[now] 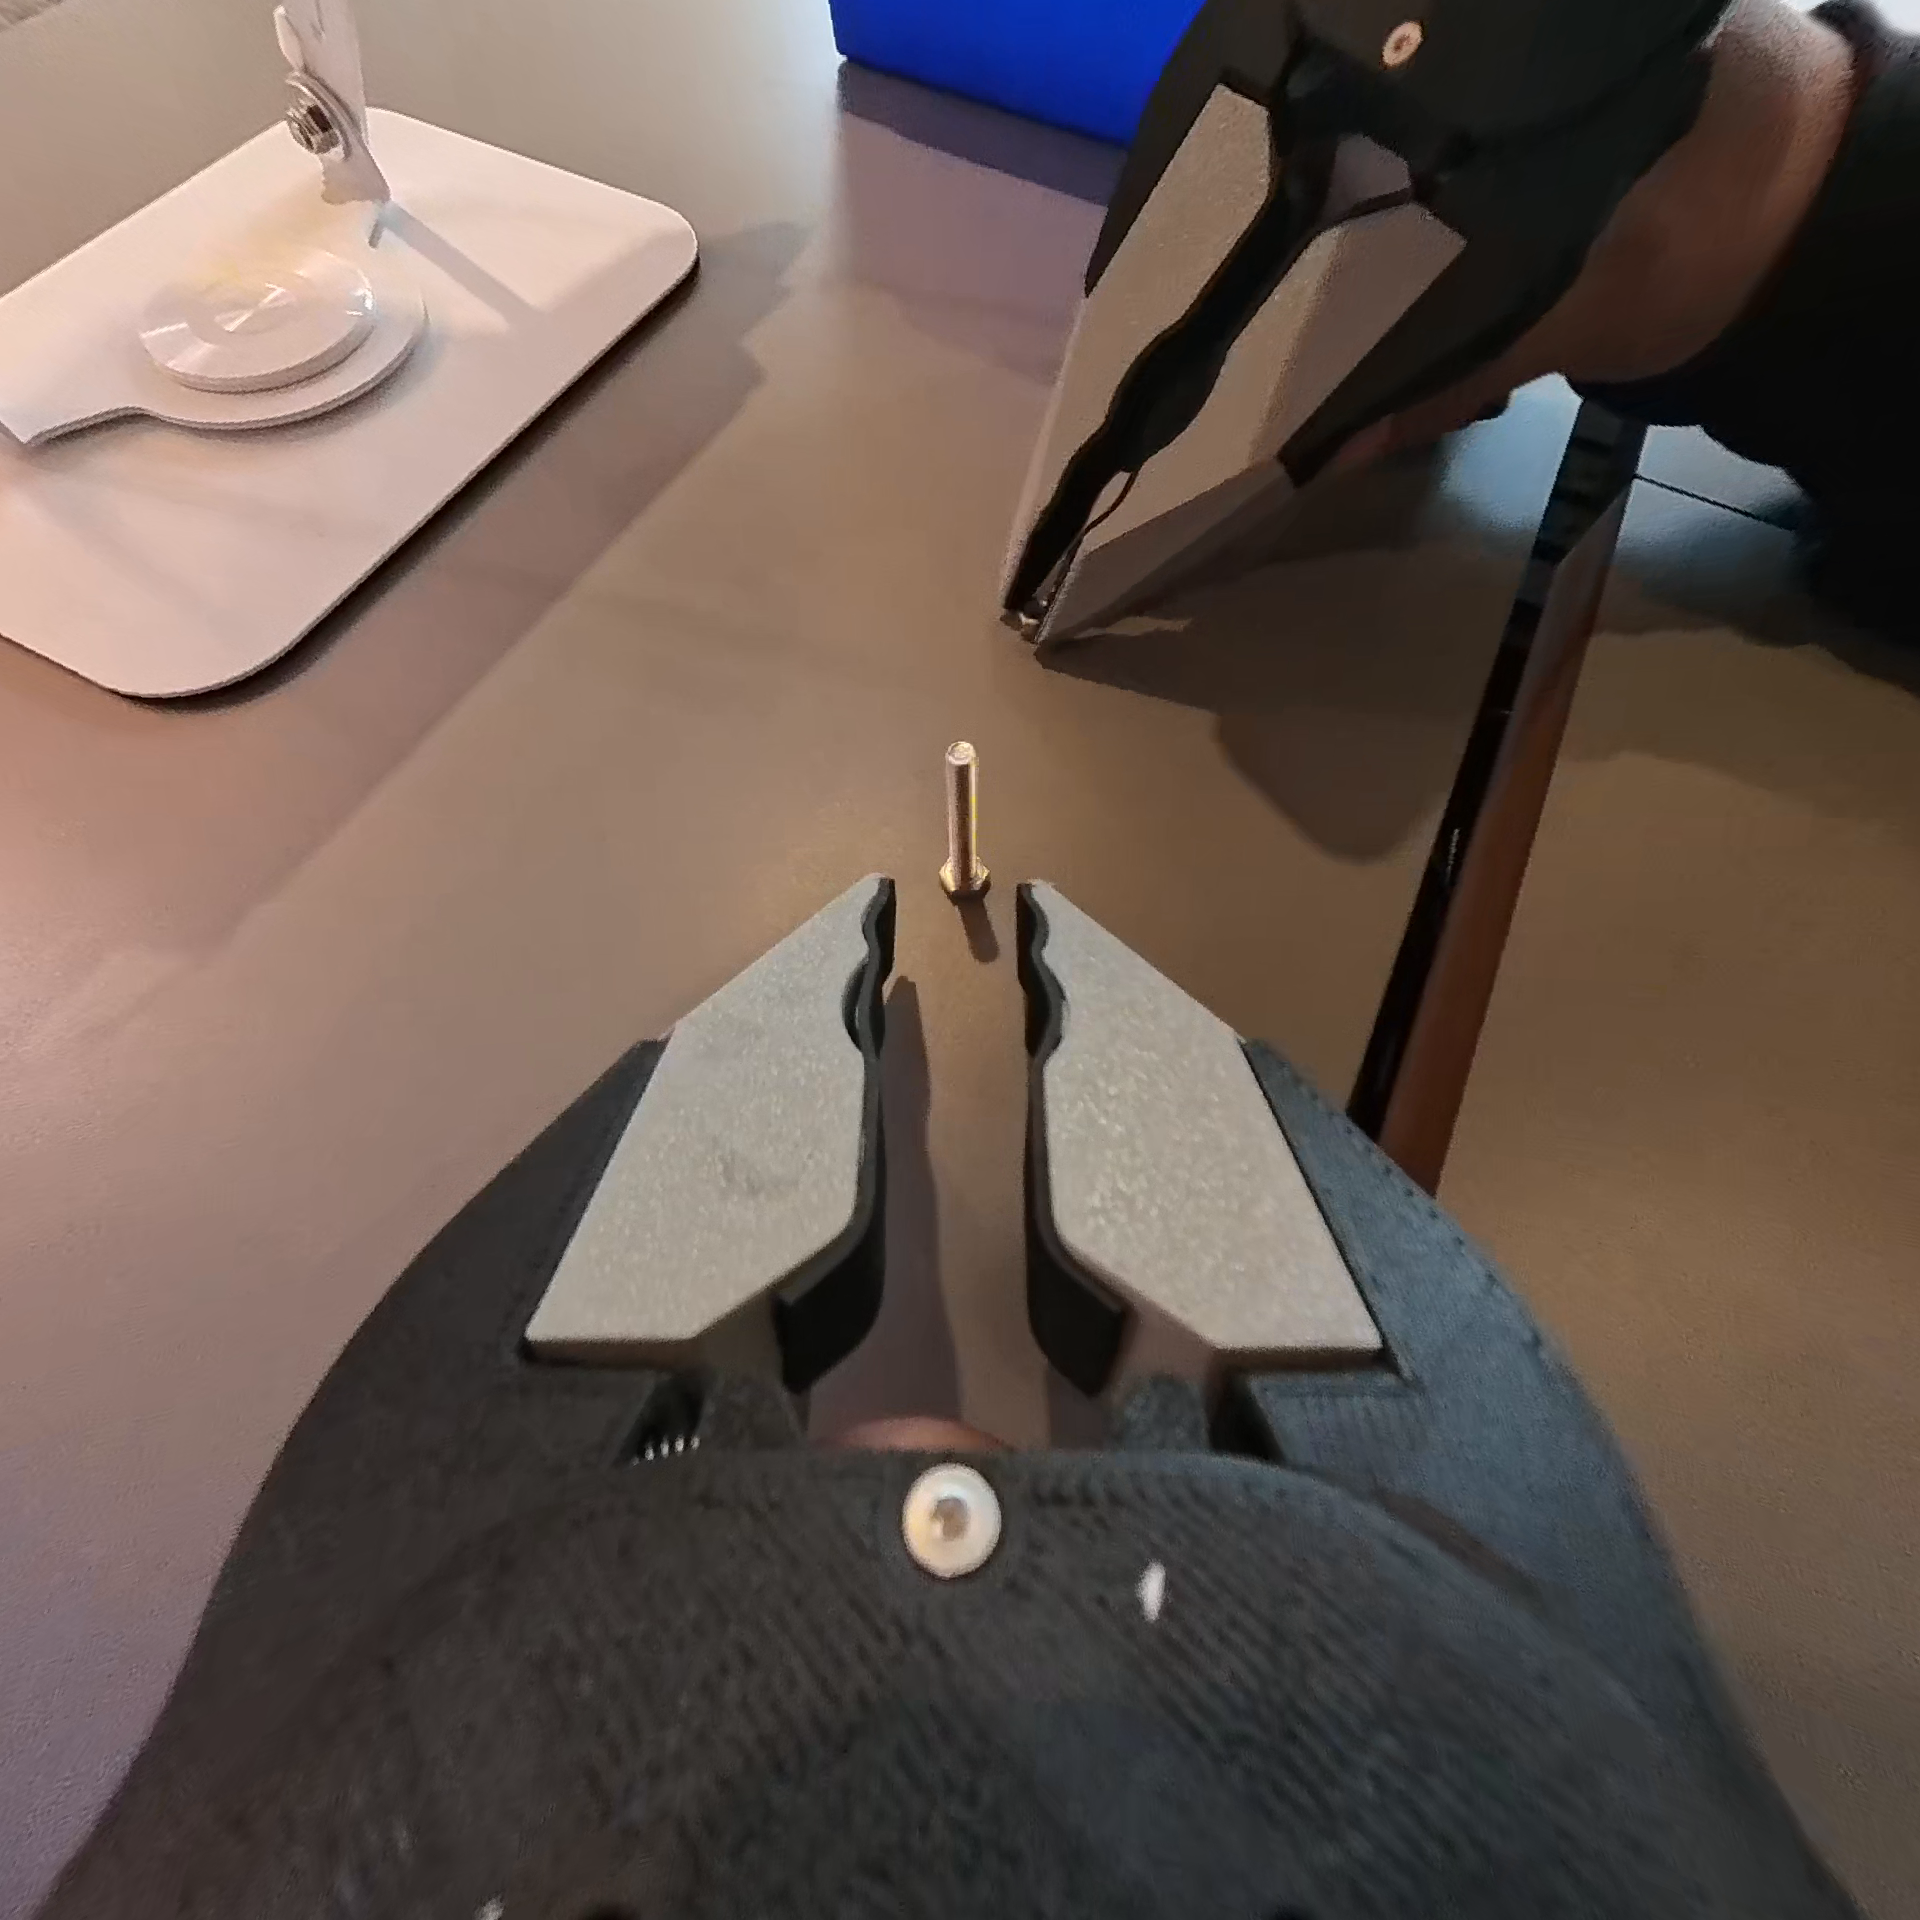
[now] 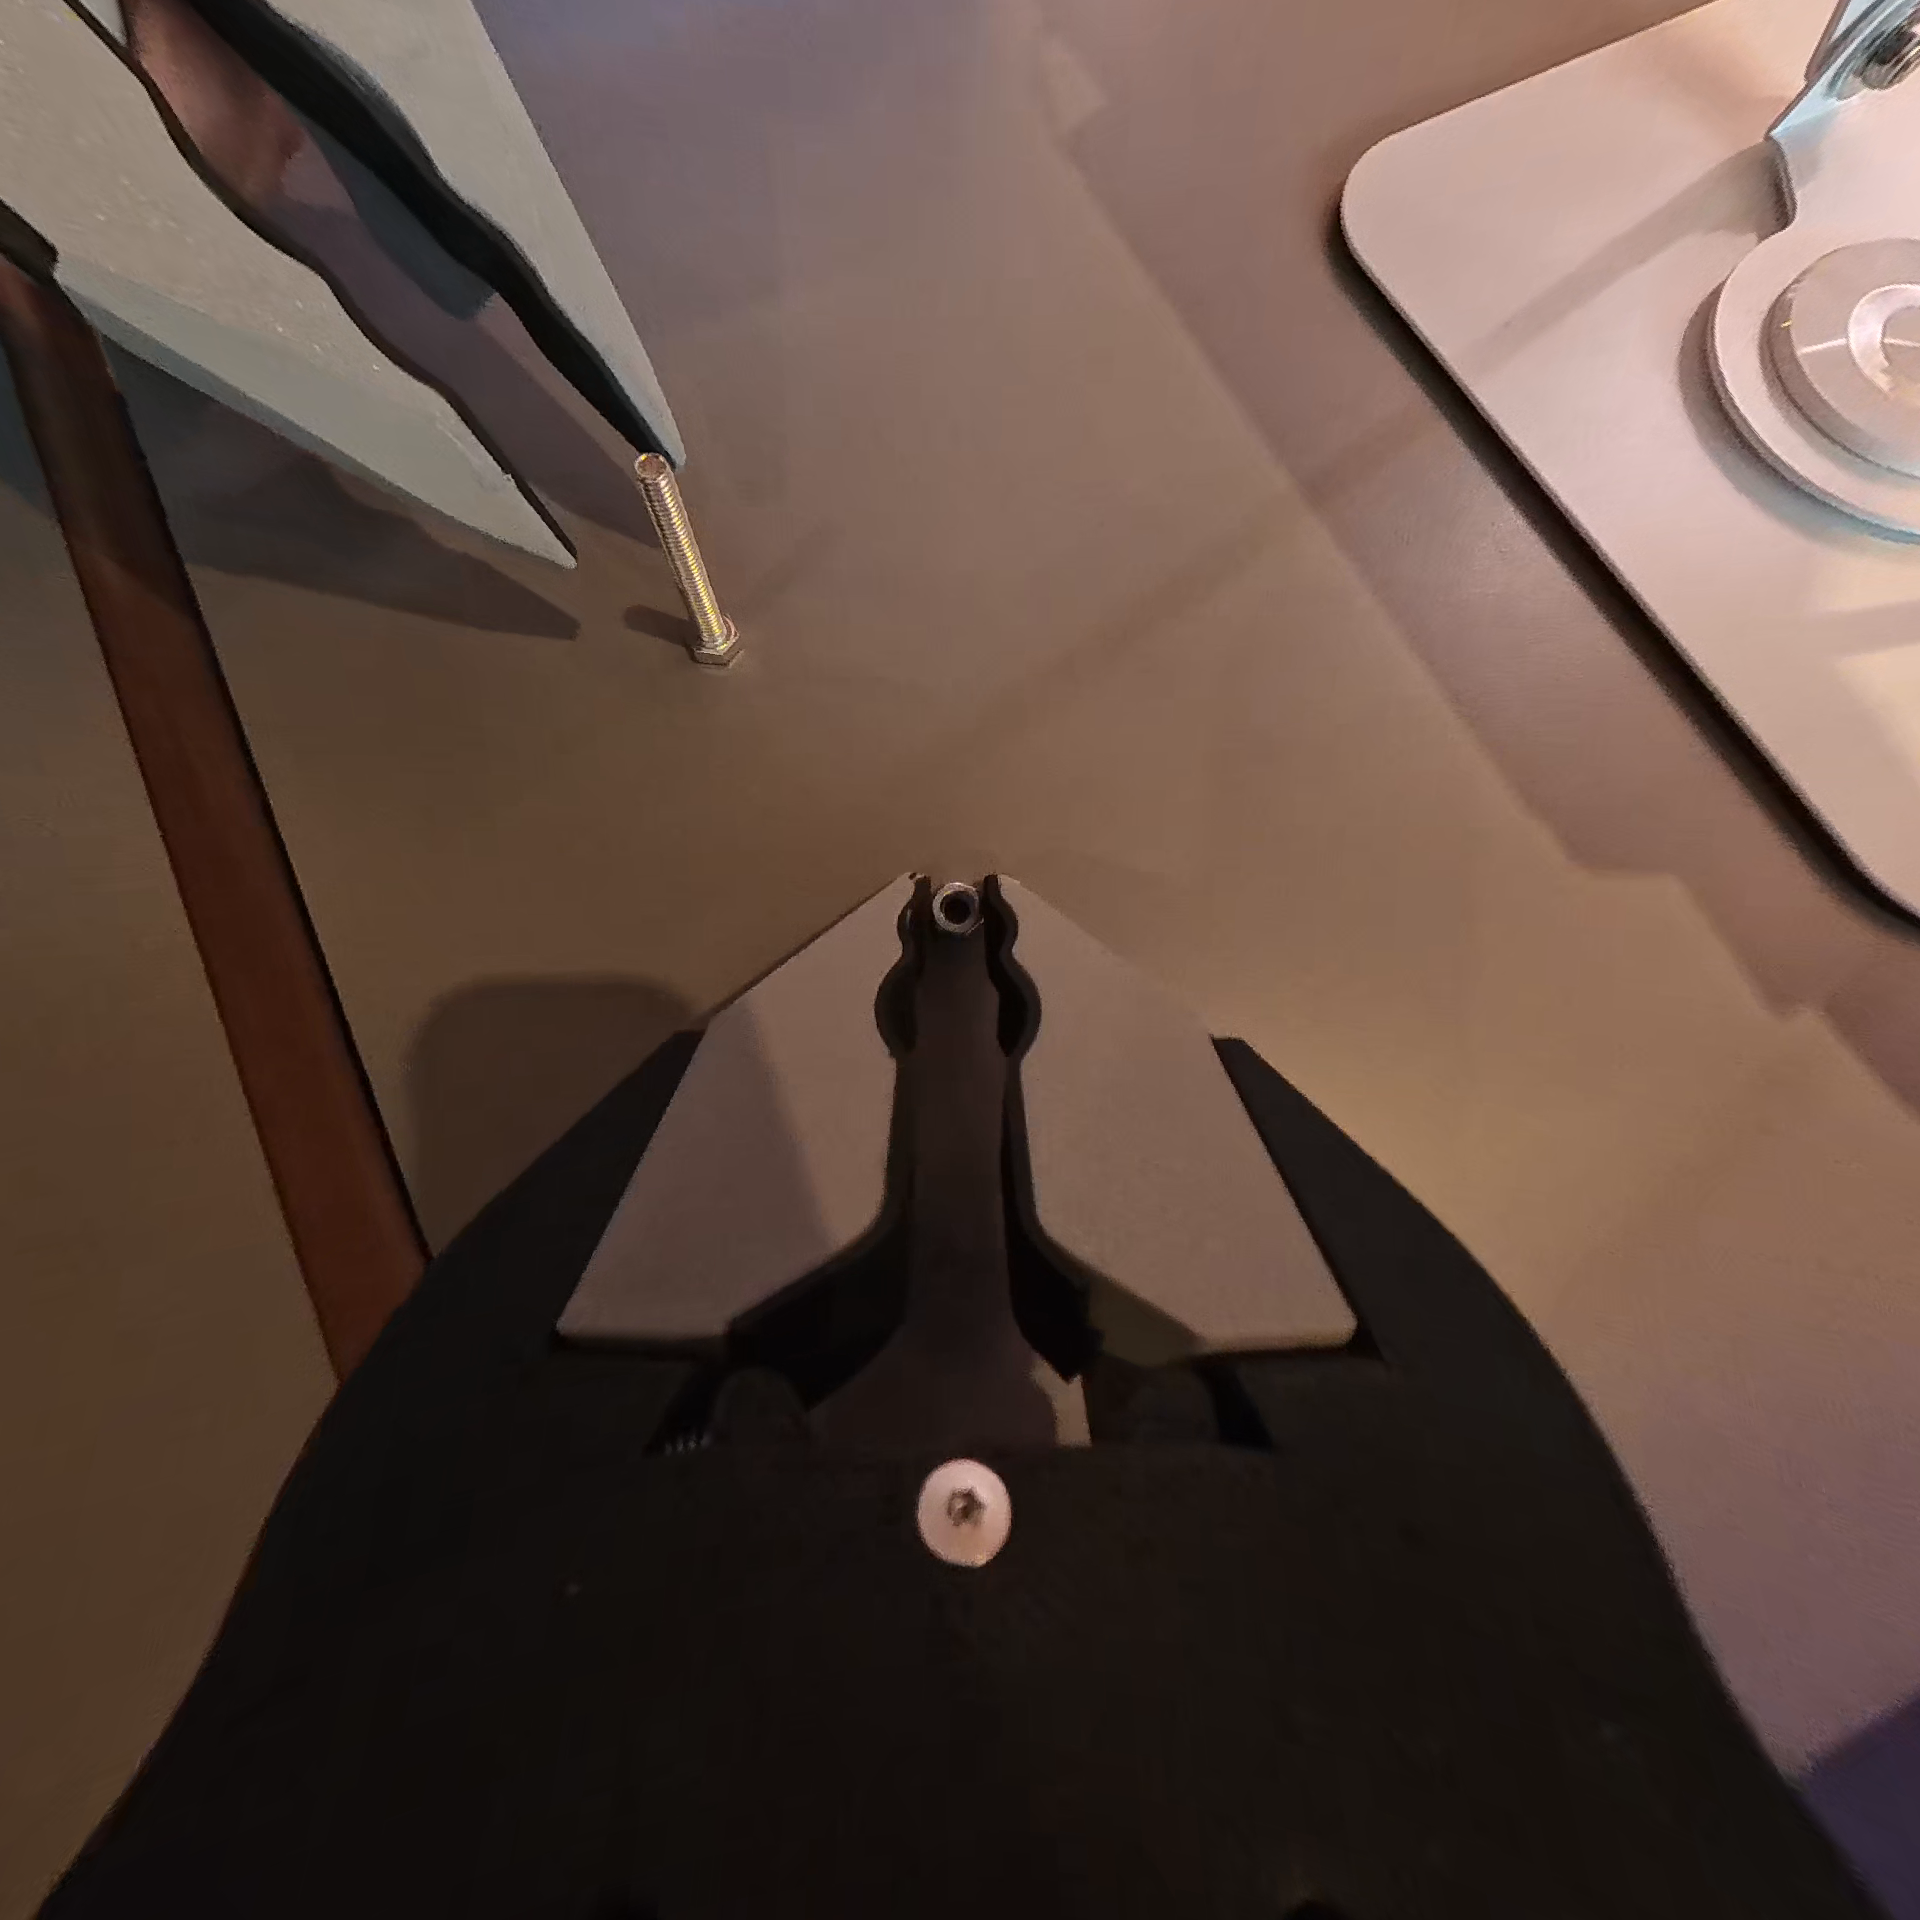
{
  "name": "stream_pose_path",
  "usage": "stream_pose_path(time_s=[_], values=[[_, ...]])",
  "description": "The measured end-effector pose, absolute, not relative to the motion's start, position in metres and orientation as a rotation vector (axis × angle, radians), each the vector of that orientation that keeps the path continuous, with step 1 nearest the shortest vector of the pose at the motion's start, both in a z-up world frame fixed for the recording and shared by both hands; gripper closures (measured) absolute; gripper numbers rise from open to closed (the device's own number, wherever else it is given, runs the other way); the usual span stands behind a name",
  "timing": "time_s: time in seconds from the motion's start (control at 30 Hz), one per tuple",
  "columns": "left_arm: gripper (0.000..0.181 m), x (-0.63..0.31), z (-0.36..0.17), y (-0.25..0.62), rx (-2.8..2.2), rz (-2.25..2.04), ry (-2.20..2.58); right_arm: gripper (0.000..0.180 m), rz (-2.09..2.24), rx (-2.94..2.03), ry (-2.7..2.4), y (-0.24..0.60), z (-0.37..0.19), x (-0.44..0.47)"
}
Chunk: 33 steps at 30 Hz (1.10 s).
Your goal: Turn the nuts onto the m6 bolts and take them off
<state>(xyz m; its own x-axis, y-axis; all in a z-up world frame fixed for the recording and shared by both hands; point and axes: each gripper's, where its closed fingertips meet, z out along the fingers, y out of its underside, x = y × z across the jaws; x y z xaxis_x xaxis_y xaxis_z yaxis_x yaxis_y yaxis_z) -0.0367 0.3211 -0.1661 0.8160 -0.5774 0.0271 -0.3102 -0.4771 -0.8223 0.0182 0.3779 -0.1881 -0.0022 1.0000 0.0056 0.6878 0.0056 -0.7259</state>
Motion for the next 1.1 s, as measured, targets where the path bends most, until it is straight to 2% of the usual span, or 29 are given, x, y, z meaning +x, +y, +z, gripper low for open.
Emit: stream_pose_path(time_s=[0.33, 0.67, 0.8, 1.1], values=[[0.166, -0.029, -0.163, 0.322, -2.062, -0.362, 0.688, 0.173, 0.867, -1.67, -1.675, 0.361, -0.161, 0.003], [0.164, -0.033, -0.171, 0.332, -2.114, -0.304, 0.673, 0.173, 0.938, -1.584, -1.636, 0.347, -0.136, -0.005], [0.159, -0.029, -0.178, 0.334, -2.155, -0.298, 0.705, 0.173, 0.96, -1.555, -1.616, 0.345, -0.126, -0.005], [0.16, -0.028, -0.181, 0.338, -2.172, -0.29, 0.71, 0.173, 0.964, -1.535, -1.617, 0.341, -0.121, -0.004]])
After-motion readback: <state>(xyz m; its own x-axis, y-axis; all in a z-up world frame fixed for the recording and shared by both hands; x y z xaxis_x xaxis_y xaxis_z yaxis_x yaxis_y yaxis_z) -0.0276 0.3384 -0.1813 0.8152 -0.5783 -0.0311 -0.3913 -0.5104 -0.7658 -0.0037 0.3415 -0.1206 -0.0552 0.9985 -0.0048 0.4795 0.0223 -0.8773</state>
